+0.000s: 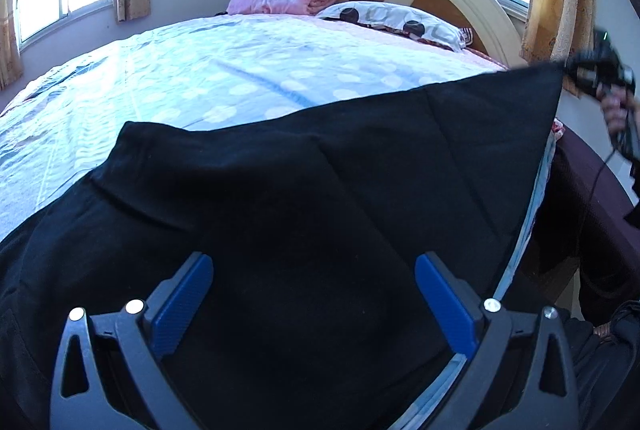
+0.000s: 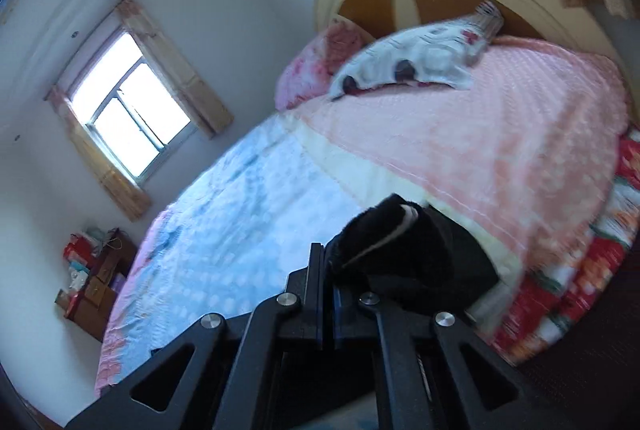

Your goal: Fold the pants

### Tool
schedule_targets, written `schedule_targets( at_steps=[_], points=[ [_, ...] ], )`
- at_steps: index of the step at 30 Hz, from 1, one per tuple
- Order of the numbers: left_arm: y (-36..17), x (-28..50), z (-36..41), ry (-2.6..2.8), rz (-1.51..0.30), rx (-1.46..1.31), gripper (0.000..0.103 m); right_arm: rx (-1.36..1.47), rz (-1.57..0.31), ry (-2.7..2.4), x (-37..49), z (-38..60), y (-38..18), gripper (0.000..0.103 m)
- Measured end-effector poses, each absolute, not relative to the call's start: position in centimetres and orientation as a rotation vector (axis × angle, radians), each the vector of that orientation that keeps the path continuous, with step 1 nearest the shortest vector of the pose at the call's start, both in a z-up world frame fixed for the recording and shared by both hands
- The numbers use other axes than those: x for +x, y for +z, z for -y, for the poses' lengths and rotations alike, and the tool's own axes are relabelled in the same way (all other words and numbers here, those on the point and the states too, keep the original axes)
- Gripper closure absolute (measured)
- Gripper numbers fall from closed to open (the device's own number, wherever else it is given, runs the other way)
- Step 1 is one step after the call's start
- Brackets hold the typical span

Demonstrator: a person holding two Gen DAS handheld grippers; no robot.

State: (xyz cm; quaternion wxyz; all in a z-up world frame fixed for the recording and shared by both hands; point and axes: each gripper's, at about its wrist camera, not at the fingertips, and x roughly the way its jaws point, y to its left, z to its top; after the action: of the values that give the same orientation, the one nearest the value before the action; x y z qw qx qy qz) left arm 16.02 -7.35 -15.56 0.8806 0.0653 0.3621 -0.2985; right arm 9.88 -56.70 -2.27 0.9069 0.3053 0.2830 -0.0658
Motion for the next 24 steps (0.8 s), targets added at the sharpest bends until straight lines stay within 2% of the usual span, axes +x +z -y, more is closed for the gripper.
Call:
schedule_targets(
  at_steps=[3,5,6,7,9,14,17,20,23,24],
  points=[
    [-15.6,16.0,7.5,-0.626,-0.754,0.157,0.000,0.704,-0.728,-0.200,10.1,58.7,-7.0,0.099],
    [-15.6,15.9,7.5,-0.629,-0.757,0.166,0.000,0.807,-0.736,-0.198,9.4,59.8,-8.4,0.091],
    [-15.5,15.9,7.4,-0.631,-0.759,0.162,0.000,0.817,-0.719,-0.211,8.8,60.0,-8.3,0.079],
    [-15.5,16.0,7.4,-0.632,-0.759,0.159,0.000,0.800,-0.711,-0.229,8.4,60.0,-7.9,0.062],
    [-15.5,16.0,7.4,-0.631,-0.757,0.155,0.000,0.761,-0.690,-0.298,7.4,60.1,-7.0,0.045],
    [-15.4,16.1,7.5,-0.628,-0.761,0.152,0.000,0.701,-0.593,-0.478,5.5,62.7,-3.6,0.045],
    [-15.5,16.0,7.4,-0.630,-0.757,0.153,0.000,0.693,-0.574,-0.396,7.0,64.3,-2.0,0.045],
    [-15.6,15.9,7.4,-0.624,-0.749,0.160,0.000,0.743,-0.668,-0.293,10.4,65.8,-2.2,0.045],
    [-15.7,15.8,7.6,-0.617,-0.743,0.170,0.000,0.796,-0.860,-0.191,14.8,66.7,-4.4,0.045],
    [-15.7,15.8,7.6,-0.616,-0.743,0.172,0.000,0.799,-0.893,-0.183,15.9,66.7,-5.0,0.049]
  ],
)
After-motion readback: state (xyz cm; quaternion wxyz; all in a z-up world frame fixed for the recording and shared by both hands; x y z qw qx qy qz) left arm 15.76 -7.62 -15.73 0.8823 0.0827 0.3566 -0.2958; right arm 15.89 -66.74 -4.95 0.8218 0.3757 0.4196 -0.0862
